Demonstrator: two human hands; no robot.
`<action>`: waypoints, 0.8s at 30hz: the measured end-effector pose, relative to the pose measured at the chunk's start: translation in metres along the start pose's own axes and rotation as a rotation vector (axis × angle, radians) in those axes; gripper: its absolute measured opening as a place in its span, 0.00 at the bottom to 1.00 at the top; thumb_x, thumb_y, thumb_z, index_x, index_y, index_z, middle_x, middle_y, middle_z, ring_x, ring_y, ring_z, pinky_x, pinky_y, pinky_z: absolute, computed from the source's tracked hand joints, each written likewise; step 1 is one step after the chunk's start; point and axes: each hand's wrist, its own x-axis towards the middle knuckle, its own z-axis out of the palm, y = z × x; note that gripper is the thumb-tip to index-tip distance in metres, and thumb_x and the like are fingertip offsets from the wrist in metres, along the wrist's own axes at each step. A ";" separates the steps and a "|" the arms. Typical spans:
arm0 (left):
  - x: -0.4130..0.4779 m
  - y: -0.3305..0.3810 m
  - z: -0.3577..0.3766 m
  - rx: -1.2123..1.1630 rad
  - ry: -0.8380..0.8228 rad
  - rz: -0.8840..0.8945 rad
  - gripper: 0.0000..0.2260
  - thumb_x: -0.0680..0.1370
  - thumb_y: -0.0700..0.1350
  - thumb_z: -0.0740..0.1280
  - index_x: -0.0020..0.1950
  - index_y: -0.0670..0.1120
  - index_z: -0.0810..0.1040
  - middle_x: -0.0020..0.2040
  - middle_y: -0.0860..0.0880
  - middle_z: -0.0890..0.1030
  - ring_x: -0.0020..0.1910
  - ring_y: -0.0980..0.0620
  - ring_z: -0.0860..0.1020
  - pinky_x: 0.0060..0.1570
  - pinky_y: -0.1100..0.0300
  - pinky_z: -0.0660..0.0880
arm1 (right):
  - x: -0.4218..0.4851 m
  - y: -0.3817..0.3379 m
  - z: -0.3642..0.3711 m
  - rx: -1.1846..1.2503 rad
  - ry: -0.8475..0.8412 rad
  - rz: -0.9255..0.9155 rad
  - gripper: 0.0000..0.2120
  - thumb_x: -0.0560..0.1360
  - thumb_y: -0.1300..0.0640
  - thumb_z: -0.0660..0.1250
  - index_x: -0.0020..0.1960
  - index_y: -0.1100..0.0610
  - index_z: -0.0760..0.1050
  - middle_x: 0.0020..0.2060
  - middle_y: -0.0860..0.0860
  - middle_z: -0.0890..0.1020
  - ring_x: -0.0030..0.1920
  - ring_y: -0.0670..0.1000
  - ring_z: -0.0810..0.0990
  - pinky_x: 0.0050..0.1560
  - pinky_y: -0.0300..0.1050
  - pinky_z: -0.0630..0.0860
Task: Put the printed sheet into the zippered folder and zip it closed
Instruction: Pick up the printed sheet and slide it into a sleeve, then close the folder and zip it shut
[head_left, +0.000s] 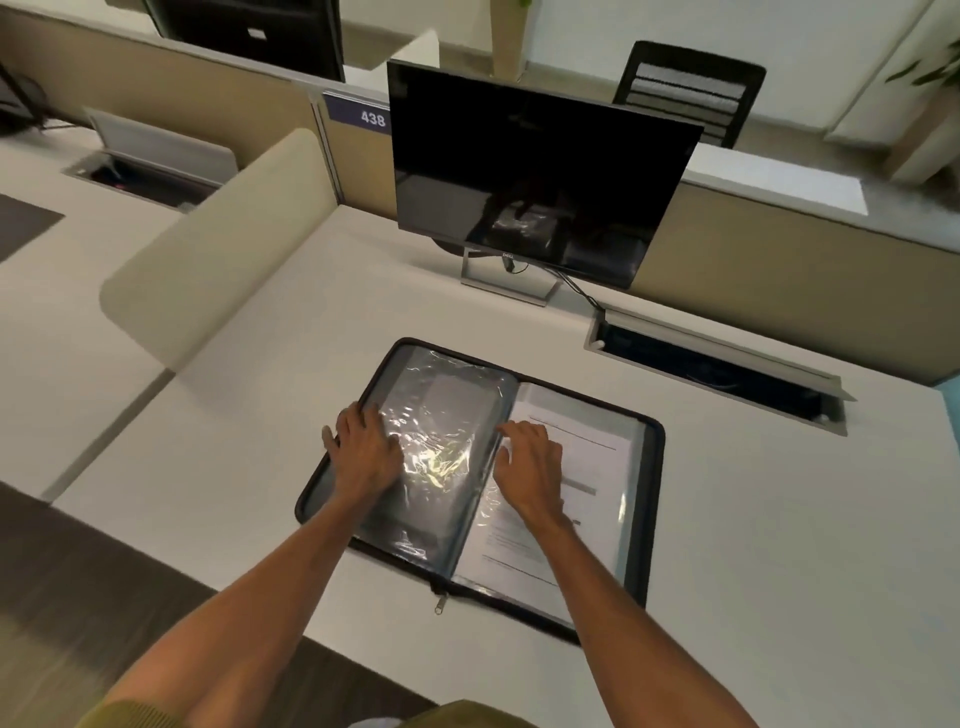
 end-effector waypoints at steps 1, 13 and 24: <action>-0.002 -0.009 -0.002 -0.002 -0.012 -0.045 0.27 0.79 0.47 0.66 0.77 0.41 0.67 0.76 0.36 0.68 0.77 0.35 0.66 0.77 0.32 0.58 | -0.002 -0.006 0.005 -0.009 0.009 -0.013 0.14 0.80 0.58 0.68 0.64 0.49 0.81 0.60 0.48 0.84 0.63 0.51 0.78 0.65 0.53 0.72; -0.002 -0.044 -0.026 -0.094 -0.098 -0.065 0.32 0.79 0.54 0.71 0.77 0.42 0.64 0.66 0.35 0.72 0.61 0.31 0.76 0.62 0.37 0.74 | -0.031 -0.033 0.031 -0.089 -0.079 -0.031 0.15 0.79 0.57 0.68 0.65 0.48 0.78 0.63 0.46 0.81 0.62 0.51 0.78 0.65 0.55 0.72; -0.030 -0.028 -0.063 -0.090 0.092 0.009 0.32 0.78 0.55 0.75 0.75 0.40 0.69 0.62 0.36 0.73 0.54 0.35 0.77 0.54 0.41 0.77 | -0.044 -0.034 0.014 0.005 -0.216 -0.065 0.20 0.78 0.51 0.73 0.69 0.48 0.76 0.67 0.49 0.77 0.64 0.52 0.79 0.71 0.58 0.72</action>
